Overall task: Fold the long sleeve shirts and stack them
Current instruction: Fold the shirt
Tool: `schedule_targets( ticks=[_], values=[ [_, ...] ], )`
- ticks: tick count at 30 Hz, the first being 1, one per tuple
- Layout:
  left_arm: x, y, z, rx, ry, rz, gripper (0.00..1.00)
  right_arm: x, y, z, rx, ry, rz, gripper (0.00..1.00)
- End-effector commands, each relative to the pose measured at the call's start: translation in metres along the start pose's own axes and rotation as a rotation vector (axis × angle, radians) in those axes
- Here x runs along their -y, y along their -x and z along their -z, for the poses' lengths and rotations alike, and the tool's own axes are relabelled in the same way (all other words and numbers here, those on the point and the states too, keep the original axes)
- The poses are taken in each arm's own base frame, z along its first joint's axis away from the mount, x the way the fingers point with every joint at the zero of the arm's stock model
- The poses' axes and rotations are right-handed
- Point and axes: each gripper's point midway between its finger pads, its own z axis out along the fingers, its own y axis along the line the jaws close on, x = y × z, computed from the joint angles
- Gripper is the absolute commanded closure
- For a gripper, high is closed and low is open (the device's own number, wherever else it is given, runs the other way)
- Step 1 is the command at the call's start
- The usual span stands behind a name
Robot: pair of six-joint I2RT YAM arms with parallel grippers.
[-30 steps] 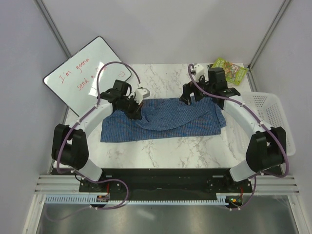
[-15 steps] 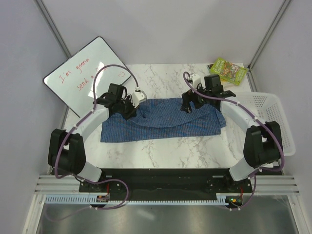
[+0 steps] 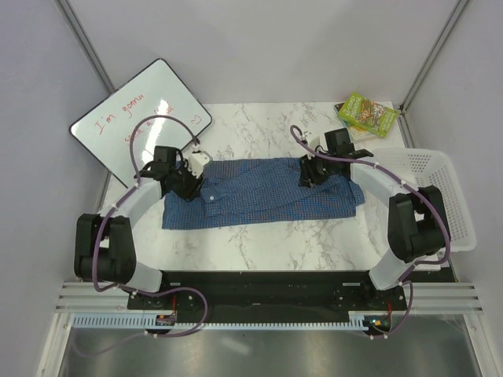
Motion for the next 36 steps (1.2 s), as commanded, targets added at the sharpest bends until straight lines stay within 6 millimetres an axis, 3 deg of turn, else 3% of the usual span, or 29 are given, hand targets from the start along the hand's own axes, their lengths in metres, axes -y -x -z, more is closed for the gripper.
schedule_targets(
  ticks=[1,6,7,13,14,16,17,18,19,22,23,26,32,33,35,36],
  values=[
    [-0.023,0.013,0.009,0.055,-0.011,0.097,0.44,0.002,-0.015,-0.008,-0.048,0.002,-0.016,0.59],
    [-0.028,0.041,0.013,0.09,-0.104,0.07,0.32,0.008,-0.029,-0.011,-0.105,-0.024,-0.049,0.6],
    [-0.02,0.04,0.01,0.054,-0.138,0.064,0.31,0.01,-0.031,-0.011,-0.116,-0.034,-0.06,0.6],
    [-0.023,0.041,0.007,-0.014,-0.15,-0.027,0.32,0.044,-0.052,-0.03,-0.227,-0.16,-0.088,0.67],
    [-0.022,0.037,0.007,-0.026,-0.152,-0.041,0.32,0.049,-0.059,-0.037,-0.255,-0.171,-0.097,0.68],
    [-0.018,0.023,0.004,-0.064,-0.153,-0.086,0.33,0.061,-0.051,-0.041,-0.258,-0.206,-0.081,0.68],
    [-0.018,0.017,0.004,-0.087,-0.148,-0.094,0.34,0.065,-0.056,-0.048,-0.28,-0.206,-0.087,0.68],
    [-0.015,0.009,0.002,-0.104,-0.154,-0.096,0.34,0.069,-0.045,-0.049,-0.264,-0.209,-0.078,0.68],
    [-0.013,0.005,0.001,-0.117,-0.157,-0.095,0.36,0.067,-0.046,-0.05,-0.276,-0.198,-0.081,0.69],
    [-0.02,-0.02,-0.01,-0.21,-0.109,-0.088,0.37,0.051,-0.038,-0.038,-0.246,-0.145,-0.072,0.68],
    [-0.025,-0.034,-0.016,-0.26,-0.092,-0.074,0.37,0.044,-0.026,-0.024,-0.208,-0.142,-0.055,0.66],
    [-0.024,-0.052,-0.02,-0.315,-0.11,-0.101,0.41,0.033,-0.016,0.001,-0.162,-0.15,-0.038,0.65],
    [0.05,-0.107,-0.016,-0.508,-0.298,-0.202,0.5,0.021,-0.025,0.024,-0.198,-0.148,-0.015,0.64],
    [0.064,-0.11,-0.013,-0.529,-0.324,-0.235,0.57,0.019,-0.033,0.026,-0.224,-0.149,-0.031,0.64],
    [0.09,-0.126,0.0,-0.586,-0.389,-0.255,0.58,0.017,-0.045,0.029,-0.254,-0.15,-0.05,0.64],
    [0.103,-0.118,0.005,-0.57,-0.414,-0.281,0.59,0.016,-0.049,0.028,-0.261,-0.152,-0.056,0.64]
  ],
)
